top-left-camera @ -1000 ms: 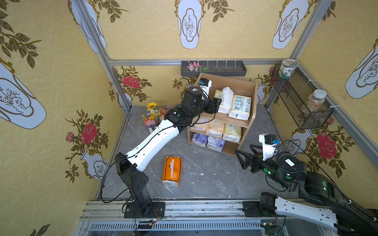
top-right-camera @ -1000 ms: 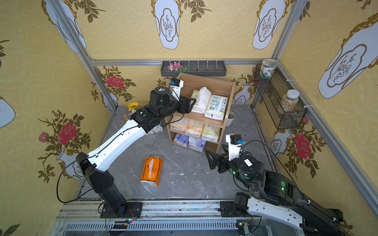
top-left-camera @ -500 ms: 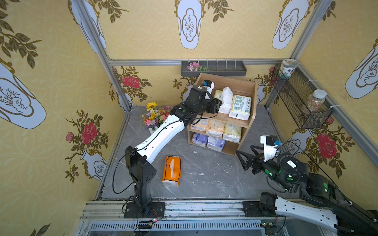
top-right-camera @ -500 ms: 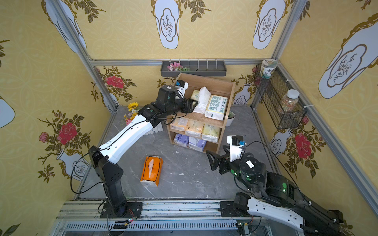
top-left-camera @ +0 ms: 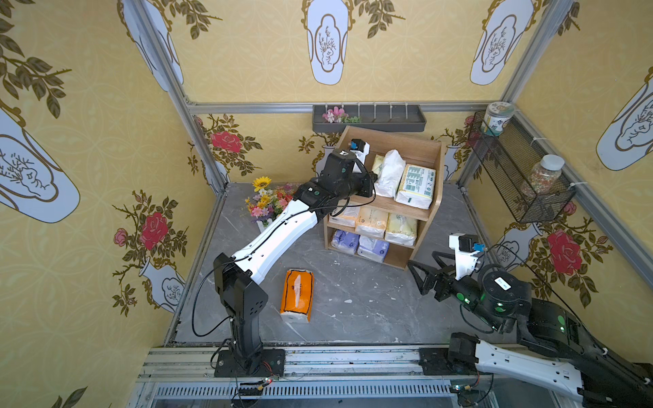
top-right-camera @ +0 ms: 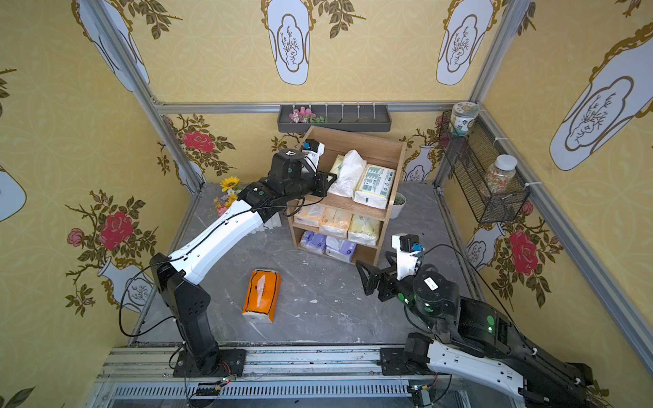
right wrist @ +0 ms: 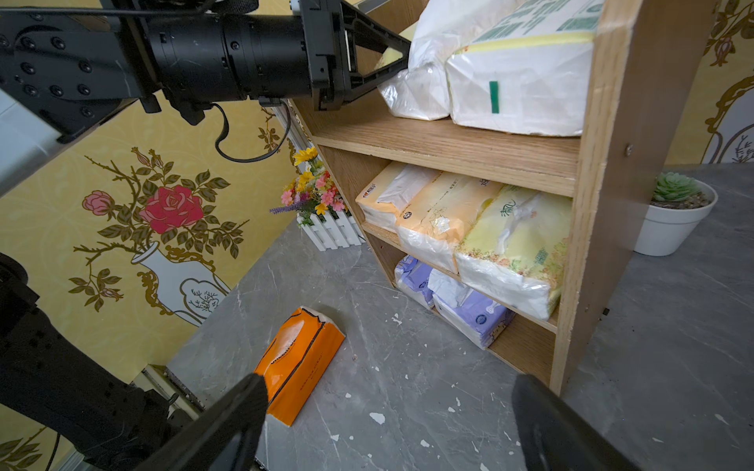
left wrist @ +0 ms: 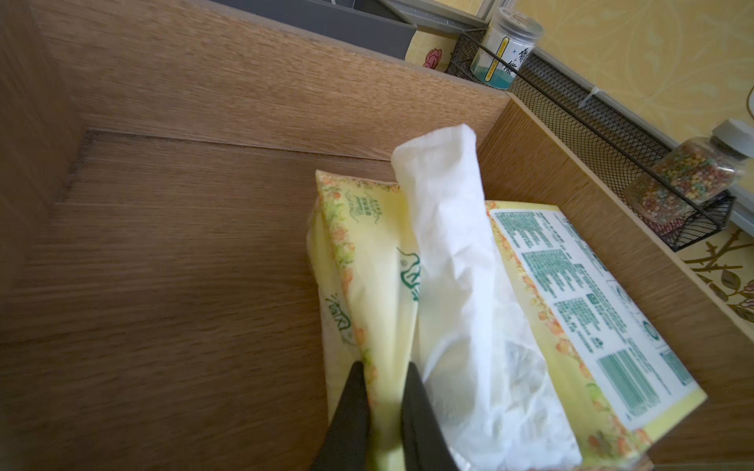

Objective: Remove the tissue boxes from the shelf
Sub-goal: Pick up a box of tissues from the shelf.

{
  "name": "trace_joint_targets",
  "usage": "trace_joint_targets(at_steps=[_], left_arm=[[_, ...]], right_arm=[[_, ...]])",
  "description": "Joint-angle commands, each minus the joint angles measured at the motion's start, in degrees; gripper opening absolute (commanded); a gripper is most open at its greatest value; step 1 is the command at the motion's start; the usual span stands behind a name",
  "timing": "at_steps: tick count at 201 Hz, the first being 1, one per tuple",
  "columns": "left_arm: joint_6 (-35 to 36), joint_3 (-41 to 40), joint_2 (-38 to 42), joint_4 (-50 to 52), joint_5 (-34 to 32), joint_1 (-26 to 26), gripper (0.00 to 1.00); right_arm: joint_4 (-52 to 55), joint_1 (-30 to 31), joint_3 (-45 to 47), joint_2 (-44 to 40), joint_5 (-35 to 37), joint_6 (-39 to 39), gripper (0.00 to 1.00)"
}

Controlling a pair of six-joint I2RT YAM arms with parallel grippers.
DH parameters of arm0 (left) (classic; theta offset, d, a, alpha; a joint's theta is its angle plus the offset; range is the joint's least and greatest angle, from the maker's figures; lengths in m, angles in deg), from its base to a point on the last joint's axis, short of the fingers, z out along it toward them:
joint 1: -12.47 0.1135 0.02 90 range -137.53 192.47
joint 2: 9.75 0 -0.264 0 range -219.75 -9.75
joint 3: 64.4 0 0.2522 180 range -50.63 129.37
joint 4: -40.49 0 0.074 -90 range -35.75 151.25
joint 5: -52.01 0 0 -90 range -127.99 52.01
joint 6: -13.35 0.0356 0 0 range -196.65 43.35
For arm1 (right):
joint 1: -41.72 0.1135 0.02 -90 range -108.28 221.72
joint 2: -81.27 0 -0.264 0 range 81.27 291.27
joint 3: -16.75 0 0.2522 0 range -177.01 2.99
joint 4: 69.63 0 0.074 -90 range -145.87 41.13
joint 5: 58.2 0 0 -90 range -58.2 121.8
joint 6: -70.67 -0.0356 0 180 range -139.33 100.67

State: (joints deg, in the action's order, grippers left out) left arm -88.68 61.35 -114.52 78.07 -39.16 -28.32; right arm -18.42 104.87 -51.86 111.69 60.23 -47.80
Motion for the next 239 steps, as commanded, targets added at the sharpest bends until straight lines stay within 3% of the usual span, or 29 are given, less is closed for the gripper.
trace_joint_targets(at_steps=[1,33,134,199,239], left_arm=[[0.2,-1.5,1.4,-0.7,-0.1,0.0,0.07],[-0.5,-4.7,5.3,-4.7,-1.1,0.0,0.00],[-1.5,-26.6,25.1,-16.6,-0.6,-0.6,0.00],[0.4,-38.2,37.5,-14.9,0.9,-1.1,0.00],[-0.2,-45.2,43.3,-12.9,-4.6,-4.4,0.00]], right_arm=[[-2.0,0.0,-0.3,0.5,0.5,-0.1,0.97],[-1.8,0.0,-0.9,1.7,1.1,-0.2,0.97],[-2.9,0.0,0.5,4.2,2.4,-4.3,0.97],[-15.2,0.1,4.7,5.9,-3.4,-5.4,0.97],[-23.0,0.1,6.9,6.9,-6.9,-6.6,0.99]])
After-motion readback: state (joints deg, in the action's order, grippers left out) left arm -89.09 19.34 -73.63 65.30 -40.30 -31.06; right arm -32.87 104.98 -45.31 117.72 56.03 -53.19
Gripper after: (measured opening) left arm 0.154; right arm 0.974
